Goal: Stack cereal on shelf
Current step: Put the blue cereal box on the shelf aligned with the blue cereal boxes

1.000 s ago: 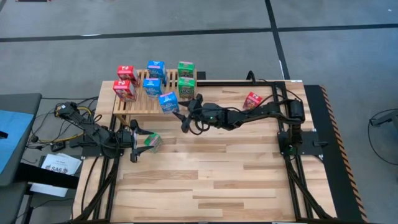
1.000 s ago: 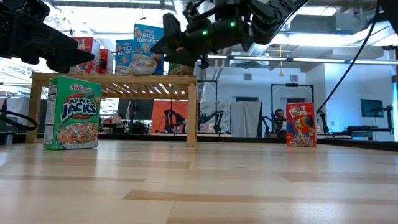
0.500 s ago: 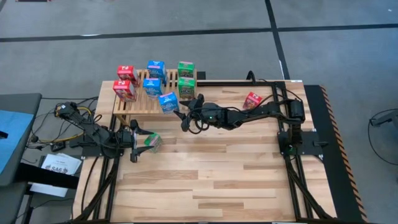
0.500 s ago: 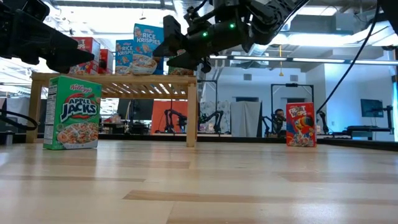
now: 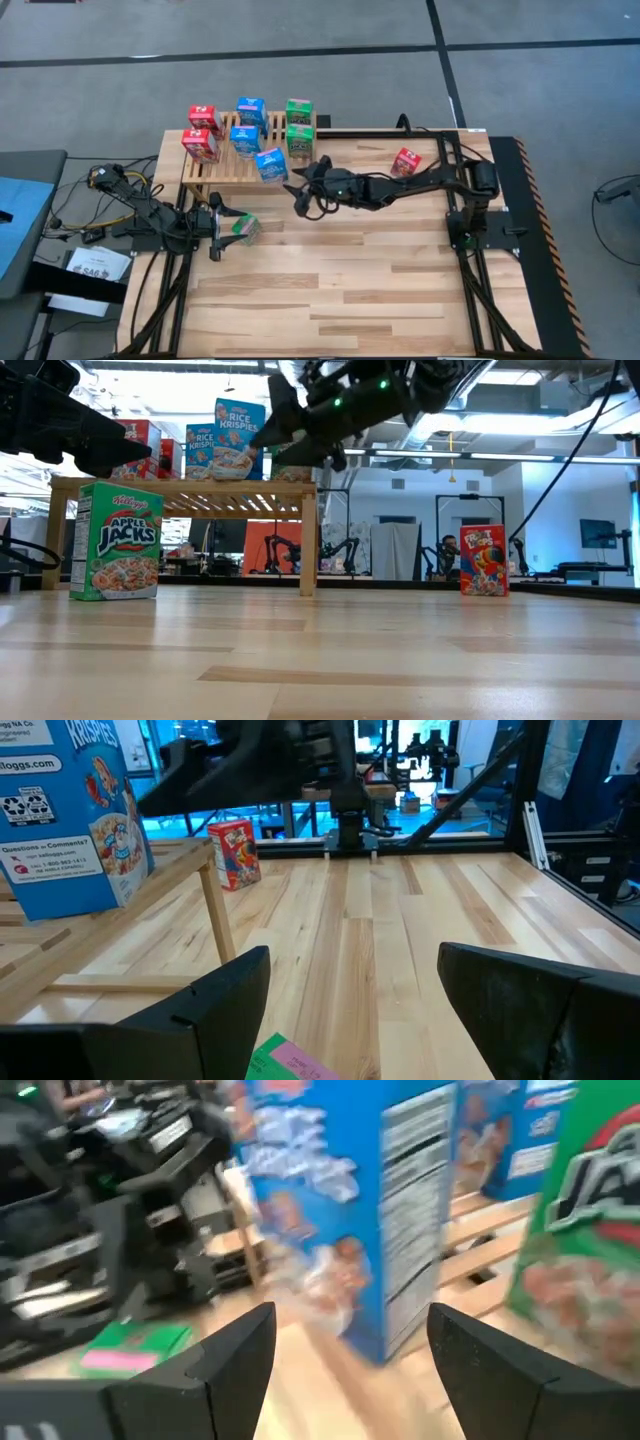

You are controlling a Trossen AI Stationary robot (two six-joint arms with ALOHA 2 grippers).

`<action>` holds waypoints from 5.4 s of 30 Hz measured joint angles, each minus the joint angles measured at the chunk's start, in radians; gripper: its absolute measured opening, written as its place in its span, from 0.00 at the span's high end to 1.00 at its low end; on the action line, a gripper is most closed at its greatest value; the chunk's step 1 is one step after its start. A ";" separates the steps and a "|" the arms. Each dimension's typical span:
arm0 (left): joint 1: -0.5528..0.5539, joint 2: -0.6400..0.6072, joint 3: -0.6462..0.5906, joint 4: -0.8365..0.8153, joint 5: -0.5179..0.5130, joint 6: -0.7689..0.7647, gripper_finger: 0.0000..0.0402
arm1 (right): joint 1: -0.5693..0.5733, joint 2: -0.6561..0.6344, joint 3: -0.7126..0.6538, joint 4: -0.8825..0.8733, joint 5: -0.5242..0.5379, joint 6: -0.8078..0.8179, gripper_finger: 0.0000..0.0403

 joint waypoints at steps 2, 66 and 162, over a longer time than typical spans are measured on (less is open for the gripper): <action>0.000 0.000 0.000 0.000 0.000 0.000 0.30 | 0.011 -0.008 0.000 -0.010 0.000 0.000 0.29; 0.000 0.000 0.000 0.000 0.000 0.000 0.30 | 0.033 0.174 0.211 0.051 -0.094 -0.106 0.29; 0.000 0.000 0.000 0.000 0.000 0.000 0.30 | -0.055 0.078 0.106 0.129 -0.117 -0.184 0.29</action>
